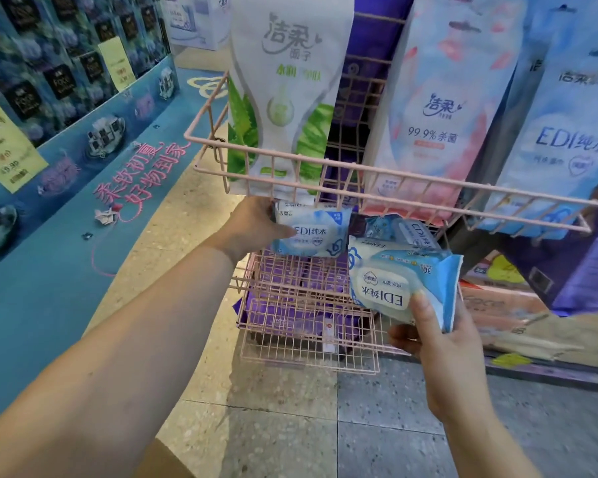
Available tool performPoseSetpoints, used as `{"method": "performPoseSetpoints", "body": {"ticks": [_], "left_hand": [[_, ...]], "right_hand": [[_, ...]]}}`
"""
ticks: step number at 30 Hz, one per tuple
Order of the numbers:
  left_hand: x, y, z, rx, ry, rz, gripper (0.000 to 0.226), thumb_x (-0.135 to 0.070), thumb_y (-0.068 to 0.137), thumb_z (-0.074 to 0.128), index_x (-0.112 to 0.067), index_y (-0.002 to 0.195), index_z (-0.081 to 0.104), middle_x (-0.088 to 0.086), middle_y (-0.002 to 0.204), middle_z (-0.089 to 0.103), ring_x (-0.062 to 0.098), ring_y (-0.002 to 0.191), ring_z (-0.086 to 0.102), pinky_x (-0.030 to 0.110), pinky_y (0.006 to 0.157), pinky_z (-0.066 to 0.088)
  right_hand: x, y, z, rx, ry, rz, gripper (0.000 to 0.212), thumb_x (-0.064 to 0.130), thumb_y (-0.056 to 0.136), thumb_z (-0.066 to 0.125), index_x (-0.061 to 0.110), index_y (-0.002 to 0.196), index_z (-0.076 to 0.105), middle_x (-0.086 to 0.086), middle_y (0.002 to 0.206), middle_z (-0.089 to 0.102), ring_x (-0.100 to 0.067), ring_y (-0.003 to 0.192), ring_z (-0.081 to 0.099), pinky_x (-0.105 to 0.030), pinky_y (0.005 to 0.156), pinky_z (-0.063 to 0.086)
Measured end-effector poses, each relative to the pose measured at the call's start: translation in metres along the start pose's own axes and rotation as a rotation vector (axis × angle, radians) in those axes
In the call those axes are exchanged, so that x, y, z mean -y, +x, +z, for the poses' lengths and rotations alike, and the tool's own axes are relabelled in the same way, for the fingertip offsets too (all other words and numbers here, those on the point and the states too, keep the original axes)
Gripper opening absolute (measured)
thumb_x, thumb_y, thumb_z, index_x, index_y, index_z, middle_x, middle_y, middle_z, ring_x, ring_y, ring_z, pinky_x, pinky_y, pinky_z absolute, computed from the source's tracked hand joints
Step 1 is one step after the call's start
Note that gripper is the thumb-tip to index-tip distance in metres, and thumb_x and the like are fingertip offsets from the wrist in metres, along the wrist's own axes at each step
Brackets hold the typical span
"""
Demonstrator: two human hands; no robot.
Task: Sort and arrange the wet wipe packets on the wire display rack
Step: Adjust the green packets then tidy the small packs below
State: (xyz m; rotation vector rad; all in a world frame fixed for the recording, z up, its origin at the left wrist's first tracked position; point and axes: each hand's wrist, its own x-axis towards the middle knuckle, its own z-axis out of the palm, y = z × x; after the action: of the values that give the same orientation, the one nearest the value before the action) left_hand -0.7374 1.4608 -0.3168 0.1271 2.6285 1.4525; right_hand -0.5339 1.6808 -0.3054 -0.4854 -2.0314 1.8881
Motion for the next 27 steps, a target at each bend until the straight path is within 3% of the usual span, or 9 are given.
{"method": "performPoseSetpoints", "body": {"ticks": [2, 4, 7, 13, 17, 19, 21, 24, 27], "left_hand": [[0.004, -0.001, 0.004, 0.071, 0.019, -0.006, 0.035, -0.012, 0.064, 0.084, -0.017, 0.092, 0.064, -0.009, 0.081, 0.073, 0.001, 0.069, 0.068, 0.015, 0.055, 0.052], [0.006, -0.003, 0.005, 0.078, 0.064, 0.016, 0.044, -0.013, 0.064, 0.084, -0.016, 0.102, 0.061, -0.007, 0.086, 0.069, 0.005, 0.073, 0.065, 0.018, 0.056, 0.052], [0.002, -0.004, 0.005, -0.043, 0.118, 0.059, 0.024, -0.014, 0.070, 0.080, -0.021, 0.084, 0.061, -0.017, 0.069, 0.059, -0.001, 0.058, 0.056, 0.008, 0.040, 0.037], [-0.006, -0.017, 0.011, -0.182, 0.142, 0.000, 0.021, -0.016, 0.073, 0.078, -0.016, 0.080, 0.058, -0.004, 0.070, 0.058, 0.005, 0.058, 0.052, 0.016, 0.045, 0.033], [-0.017, -0.044, 0.001, -0.408, -0.009, 0.063, 0.024, -0.037, 0.077, 0.073, -0.028, 0.073, 0.051, -0.018, 0.070, 0.051, 0.012, 0.064, 0.053, 0.019, 0.051, 0.032], [-0.018, -0.064, -0.003, -0.245, -0.240, 0.042, 0.027, -0.063, 0.070, 0.066, -0.043, 0.085, 0.055, -0.021, 0.086, 0.061, 0.006, 0.077, 0.063, 0.016, 0.059, 0.039], [-0.017, -0.084, -0.001, 0.008, -0.326, 0.028, 0.051, -0.076, 0.055, 0.066, -0.063, 0.100, 0.046, -0.020, 0.102, 0.064, 0.003, 0.080, 0.068, 0.022, 0.065, 0.051], [-0.015, -0.090, 0.002, 0.066, -0.309, 0.001, 0.075, -0.058, 0.052, 0.078, -0.049, 0.119, 0.044, -0.009, 0.107, 0.065, 0.012, 0.083, 0.070, 0.034, 0.067, 0.058], [-0.012, -0.091, -0.007, 0.051, -0.443, -0.036, 0.049, -0.030, 0.063, 0.085, -0.031, 0.101, 0.054, 0.004, 0.101, 0.066, 0.004, 0.072, 0.069, 0.019, 0.053, 0.052]], "right_hand": [[0.001, 0.000, 0.000, -0.004, -0.003, 0.008, 0.032, 0.062, 0.067, 0.064, 0.044, 0.093, 0.064, -0.001, 0.084, 0.073, -0.023, 0.057, 0.067, -0.029, 0.052, 0.055], [0.001, 0.001, 0.000, -0.008, 0.005, 0.015, 0.032, 0.063, 0.067, 0.063, 0.044, 0.093, 0.065, -0.001, 0.083, 0.074, -0.023, 0.056, 0.068, -0.026, 0.051, 0.054], [0.005, 0.004, 0.002, 0.012, 0.003, 0.026, 0.041, 0.070, 0.063, 0.064, 0.043, 0.094, 0.065, -0.002, 0.084, 0.073, -0.024, 0.058, 0.069, -0.028, 0.052, 0.055], [0.012, 0.012, 0.019, 0.060, 0.092, 0.141, 0.055, 0.071, 0.065, 0.059, 0.026, 0.097, 0.064, -0.007, 0.076, 0.073, -0.022, 0.052, 0.064, -0.036, 0.052, 0.055], [0.017, 0.018, 0.031, 0.085, 0.164, 0.272, 0.074, 0.074, 0.060, 0.057, 0.012, 0.100, 0.062, -0.006, 0.062, 0.069, -0.020, 0.045, 0.061, -0.032, 0.047, 0.052], [0.019, 0.020, 0.043, 0.122, 0.190, 0.369, 0.077, 0.074, 0.062, 0.054, 0.007, 0.101, 0.061, -0.008, 0.061, 0.067, -0.020, 0.043, 0.059, -0.030, 0.045, 0.051], [0.025, 0.022, 0.060, 0.183, 0.199, 0.505, 0.074, 0.073, 0.071, 0.049, 0.007, 0.101, 0.061, -0.012, 0.064, 0.067, -0.019, 0.042, 0.058, -0.028, 0.043, 0.050], [0.033, 0.023, 0.076, 0.336, 0.196, 0.642, 0.066, 0.062, 0.076, 0.058, 0.004, 0.107, 0.063, -0.019, 0.080, 0.065, -0.017, 0.044, 0.056, -0.026, 0.043, 0.049], [0.033, 0.019, 0.077, 0.393, 0.184, 0.568, 0.048, 0.034, 0.073, 0.076, 0.003, 0.107, 0.064, -0.010, 0.084, 0.074, -0.020, 0.063, 0.066, -0.029, 0.053, 0.055]]}}
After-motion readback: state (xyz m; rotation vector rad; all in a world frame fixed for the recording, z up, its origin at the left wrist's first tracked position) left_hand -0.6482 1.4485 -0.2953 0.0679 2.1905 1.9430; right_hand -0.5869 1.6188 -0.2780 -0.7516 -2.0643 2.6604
